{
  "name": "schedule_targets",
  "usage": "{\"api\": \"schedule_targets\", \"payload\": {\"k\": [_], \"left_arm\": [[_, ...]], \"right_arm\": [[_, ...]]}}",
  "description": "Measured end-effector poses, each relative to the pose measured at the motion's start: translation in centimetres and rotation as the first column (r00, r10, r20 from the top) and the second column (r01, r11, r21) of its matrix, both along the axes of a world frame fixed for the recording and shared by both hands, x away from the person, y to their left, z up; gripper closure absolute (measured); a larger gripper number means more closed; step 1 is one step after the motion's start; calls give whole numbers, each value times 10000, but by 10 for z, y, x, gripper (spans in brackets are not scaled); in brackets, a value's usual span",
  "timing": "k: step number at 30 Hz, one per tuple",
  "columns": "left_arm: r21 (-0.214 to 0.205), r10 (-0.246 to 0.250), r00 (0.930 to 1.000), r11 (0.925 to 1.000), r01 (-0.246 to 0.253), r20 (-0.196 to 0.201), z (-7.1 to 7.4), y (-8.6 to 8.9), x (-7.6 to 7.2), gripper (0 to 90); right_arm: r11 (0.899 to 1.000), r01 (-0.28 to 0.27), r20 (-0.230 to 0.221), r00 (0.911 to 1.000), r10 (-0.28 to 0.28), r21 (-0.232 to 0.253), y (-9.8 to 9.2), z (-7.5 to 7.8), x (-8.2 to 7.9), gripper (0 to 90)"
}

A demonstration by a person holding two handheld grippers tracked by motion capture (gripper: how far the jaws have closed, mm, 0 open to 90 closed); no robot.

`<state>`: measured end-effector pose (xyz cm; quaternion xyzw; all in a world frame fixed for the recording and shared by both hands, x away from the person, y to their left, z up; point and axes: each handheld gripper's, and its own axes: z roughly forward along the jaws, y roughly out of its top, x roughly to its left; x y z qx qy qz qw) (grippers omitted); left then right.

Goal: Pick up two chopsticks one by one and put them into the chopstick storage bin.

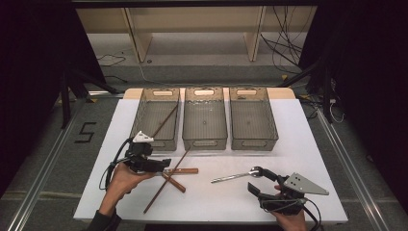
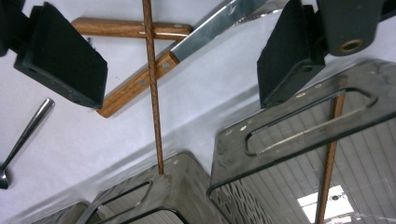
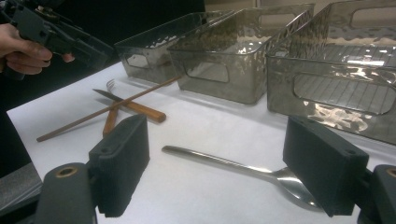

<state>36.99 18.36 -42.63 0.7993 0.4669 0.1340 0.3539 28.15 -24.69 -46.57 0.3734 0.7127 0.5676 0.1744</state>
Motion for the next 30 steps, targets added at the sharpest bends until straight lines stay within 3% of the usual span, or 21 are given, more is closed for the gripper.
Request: {"api": "schedule_targets", "payload": {"k": [11,18,20,23,30], "left_arm": [[921,-340,9962,9949,414,-804,-11,-8,-22,191],[1453,-726,9854,9848,952,-1537,-23,-12,-30,285],[1364,-862,9798,9843,1117,-1803,-27,-12,-31,335],[1608,-988,9721,9778,1346,-2129,-33,-14,-32,405],[1590,-1074,9650,9761,1480,-2392,-39,-15,-32,538]], "right_arm": [[10000,-35,40,10000,35,-46,1,0,0,234],[9999,-69,10,10000,69,-73,2,0,0,236],[9999,-96,-18,10000,96,-71,2,0,-1,236],[9999,-125,-22,9999,125,-79,2,-1,0,238],[9999,-128,-41,9999,128,-67,2,-1,0,240]]}}
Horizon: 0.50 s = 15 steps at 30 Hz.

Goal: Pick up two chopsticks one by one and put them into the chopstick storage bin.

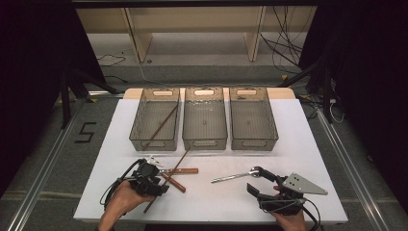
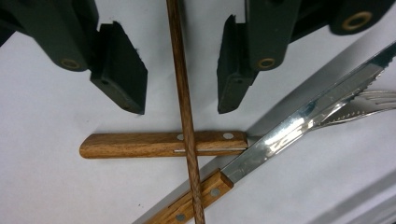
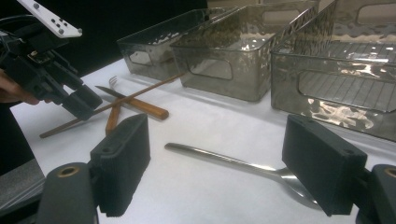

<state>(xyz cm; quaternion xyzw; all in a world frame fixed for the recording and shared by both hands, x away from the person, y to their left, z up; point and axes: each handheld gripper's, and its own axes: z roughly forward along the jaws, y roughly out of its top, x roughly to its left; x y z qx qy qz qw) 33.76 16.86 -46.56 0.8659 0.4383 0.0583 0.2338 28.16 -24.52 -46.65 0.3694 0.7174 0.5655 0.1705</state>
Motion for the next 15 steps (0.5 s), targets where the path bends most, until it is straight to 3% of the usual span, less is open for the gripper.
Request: {"api": "schedule_targets", "payload": {"k": [5,15], "left_arm": [[-17,-37,10000,10000,37,-53,-2,0,0,611],[588,-240,9997,9980,238,42,-8,-6,0,741]], "right_arm": [[10000,-13,-15,10000,13,-35,0,0,0,240],[10000,-8,3,10000,8,-42,0,0,0,244]]}}
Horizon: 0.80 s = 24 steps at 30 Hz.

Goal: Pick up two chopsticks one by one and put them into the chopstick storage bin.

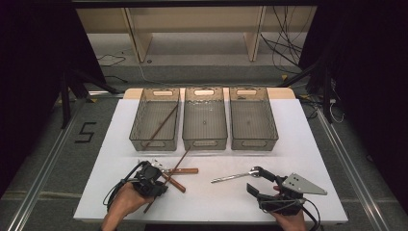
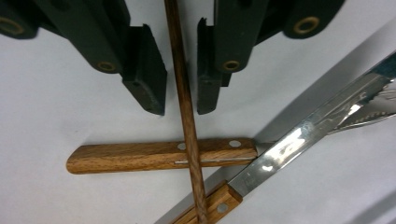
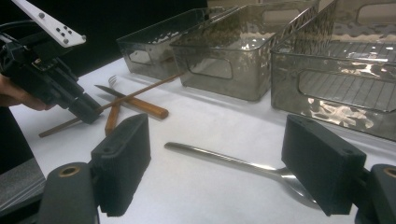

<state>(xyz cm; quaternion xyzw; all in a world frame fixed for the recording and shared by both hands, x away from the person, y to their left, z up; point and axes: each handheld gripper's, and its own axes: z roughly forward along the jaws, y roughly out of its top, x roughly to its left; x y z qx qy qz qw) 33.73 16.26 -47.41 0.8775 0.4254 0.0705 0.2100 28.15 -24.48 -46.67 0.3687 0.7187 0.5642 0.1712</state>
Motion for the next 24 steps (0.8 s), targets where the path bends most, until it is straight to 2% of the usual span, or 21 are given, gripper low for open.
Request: {"api": "schedule_targets", "payload": {"k": [5,13,21,24], "left_arm": [[-10,170,9998,9999,-170,105,-1,1,0,830],[-127,-56,9999,9999,57,155,0,3,-1,845],[-443,-298,9979,9985,324,579,14,5,-3,847],[-718,-246,9963,9969,305,819,22,9,-2,847]], "right_arm": [[10000,2,13,10000,-2,-32,0,0,0,247],[10000,49,-21,10000,-49,-54,0,0,0,249],[10000,66,-66,10000,-67,-48,0,-1,1,249],[10000,67,-73,10000,-67,-14,0,-1,1,250]]}}
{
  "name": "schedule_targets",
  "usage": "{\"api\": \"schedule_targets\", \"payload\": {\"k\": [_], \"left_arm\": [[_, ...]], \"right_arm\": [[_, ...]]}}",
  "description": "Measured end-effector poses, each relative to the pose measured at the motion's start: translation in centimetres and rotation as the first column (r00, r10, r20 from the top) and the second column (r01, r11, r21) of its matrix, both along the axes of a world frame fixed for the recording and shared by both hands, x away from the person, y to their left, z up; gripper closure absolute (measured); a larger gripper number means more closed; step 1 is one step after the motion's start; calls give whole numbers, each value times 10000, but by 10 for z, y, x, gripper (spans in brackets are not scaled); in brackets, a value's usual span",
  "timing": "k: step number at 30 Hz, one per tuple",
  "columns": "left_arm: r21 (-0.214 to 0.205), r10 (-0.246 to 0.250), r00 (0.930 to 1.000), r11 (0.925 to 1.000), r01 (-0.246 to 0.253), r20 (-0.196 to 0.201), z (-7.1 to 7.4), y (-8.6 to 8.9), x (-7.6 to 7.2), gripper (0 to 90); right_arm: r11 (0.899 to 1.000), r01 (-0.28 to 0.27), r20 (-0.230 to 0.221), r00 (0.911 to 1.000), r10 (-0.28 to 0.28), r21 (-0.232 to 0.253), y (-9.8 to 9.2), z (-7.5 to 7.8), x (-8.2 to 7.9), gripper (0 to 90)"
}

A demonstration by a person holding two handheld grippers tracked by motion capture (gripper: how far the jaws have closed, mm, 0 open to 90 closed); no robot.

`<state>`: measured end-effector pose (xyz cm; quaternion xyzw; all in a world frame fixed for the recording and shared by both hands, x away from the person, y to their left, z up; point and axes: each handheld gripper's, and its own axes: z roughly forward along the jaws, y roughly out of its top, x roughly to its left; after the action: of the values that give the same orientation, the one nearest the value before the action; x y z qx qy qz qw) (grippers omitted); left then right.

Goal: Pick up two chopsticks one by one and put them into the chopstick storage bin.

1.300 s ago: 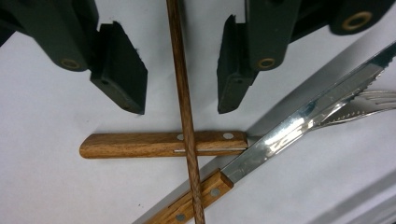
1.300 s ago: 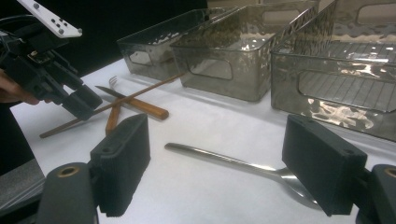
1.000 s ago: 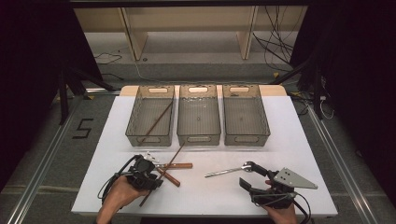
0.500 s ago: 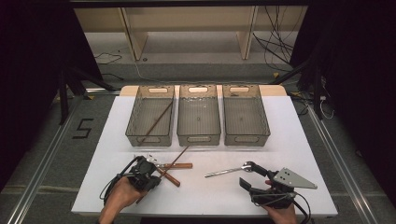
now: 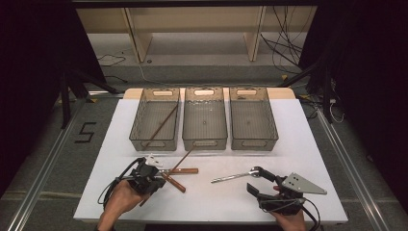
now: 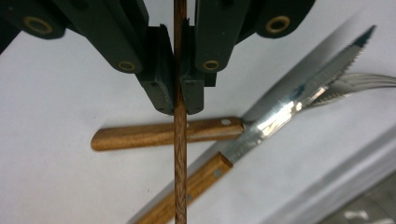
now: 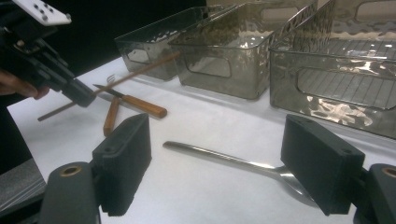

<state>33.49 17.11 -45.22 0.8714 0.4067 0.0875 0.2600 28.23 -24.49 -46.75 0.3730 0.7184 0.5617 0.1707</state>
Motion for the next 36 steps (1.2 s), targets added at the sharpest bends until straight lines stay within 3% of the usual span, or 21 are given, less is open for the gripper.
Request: {"api": "schedule_targets", "payload": {"k": [4,19,24,36], "left_arm": [[-378,93,9997,9992,-85,213,8,4,2,847],[-1100,452,9959,9933,-365,779,26,14,21,847],[-1309,630,9920,9902,-484,1097,34,15,27,847],[-1976,1197,9787,9765,-857,1669,49,26,58,846]], "right_arm": [[10000,9,-4,10000,-9,18,0,-1,0,249],[10000,38,-127,9999,-37,58,1,-1,0,249],[10000,64,-108,9999,-64,52,0,-2,1,249],[10000,54,-130,9999,-53,66,1,-2,1,249]]}}
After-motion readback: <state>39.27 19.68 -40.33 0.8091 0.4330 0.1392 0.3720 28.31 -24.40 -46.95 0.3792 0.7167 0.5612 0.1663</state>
